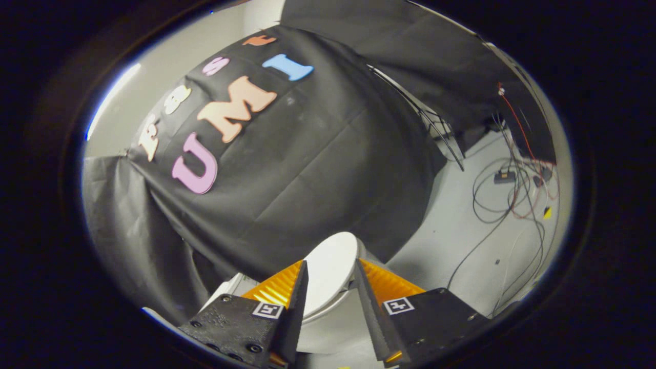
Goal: Open the toilet lid.
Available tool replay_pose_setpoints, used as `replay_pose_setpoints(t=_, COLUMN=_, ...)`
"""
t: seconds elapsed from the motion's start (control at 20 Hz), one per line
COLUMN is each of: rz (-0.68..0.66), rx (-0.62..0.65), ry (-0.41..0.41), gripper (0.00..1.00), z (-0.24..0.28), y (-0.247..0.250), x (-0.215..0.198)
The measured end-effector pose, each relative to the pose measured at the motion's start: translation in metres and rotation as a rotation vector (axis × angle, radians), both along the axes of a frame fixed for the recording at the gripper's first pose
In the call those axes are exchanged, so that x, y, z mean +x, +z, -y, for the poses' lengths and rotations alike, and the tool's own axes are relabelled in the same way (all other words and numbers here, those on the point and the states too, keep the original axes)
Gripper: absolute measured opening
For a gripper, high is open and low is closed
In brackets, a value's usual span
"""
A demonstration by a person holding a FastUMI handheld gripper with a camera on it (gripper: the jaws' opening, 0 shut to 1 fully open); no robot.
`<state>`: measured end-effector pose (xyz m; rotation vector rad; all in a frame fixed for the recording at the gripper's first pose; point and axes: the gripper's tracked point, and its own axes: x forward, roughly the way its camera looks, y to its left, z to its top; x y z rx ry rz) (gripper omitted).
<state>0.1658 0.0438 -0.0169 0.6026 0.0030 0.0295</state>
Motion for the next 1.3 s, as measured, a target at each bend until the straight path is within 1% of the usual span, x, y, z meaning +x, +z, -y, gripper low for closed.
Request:
replay_pose_setpoints(t=0.25, rz=-0.053, rx=0.186, ry=0.017, gripper=0.56, z=0.003, y=-0.036, x=0.039)
replay_pose_setpoints(t=0.35, rz=-0.056, rx=0.264, ry=0.02, gripper=0.55, z=0.007, y=-0.046, x=0.06)
replay_pose_setpoints(t=0.4, rz=-0.066, rx=0.297, ry=0.019, gripper=0.53, z=0.008, y=-0.054, x=0.066)
replay_pose_setpoints(t=0.55, rz=-0.12, rx=0.356, ry=0.026, gripper=0.47, z=0.012, y=-0.073, x=0.09)
replay_pose_setpoints(t=0.9, rz=-0.151, rx=0.471, ry=0.082, gripper=0.46, z=0.012, y=-0.083, x=0.127)
replay_pose_setpoints(t=1.05, rz=-0.133, rx=0.505, ry=0.107, gripper=0.36, z=0.01, y=-0.079, x=0.138)
replay_pose_setpoints(t=1.15, rz=-0.145, rx=0.529, ry=0.099, gripper=0.29, z=0.011, y=-0.082, x=0.143)
replay_pose_setpoints(t=1.2, rz=-0.164, rx=0.532, ry=0.105, gripper=0.2, z=0.011, y=-0.086, x=0.143)
replay_pose_setpoints(t=1.25, rz=-0.148, rx=0.541, ry=0.12, gripper=0.11, z=0.007, y=-0.081, x=0.142)
replay_pose_setpoints(t=1.3, rz=-0.151, rx=0.535, ry=0.131, gripper=0.05, z=0.005, y=-0.08, x=0.141)
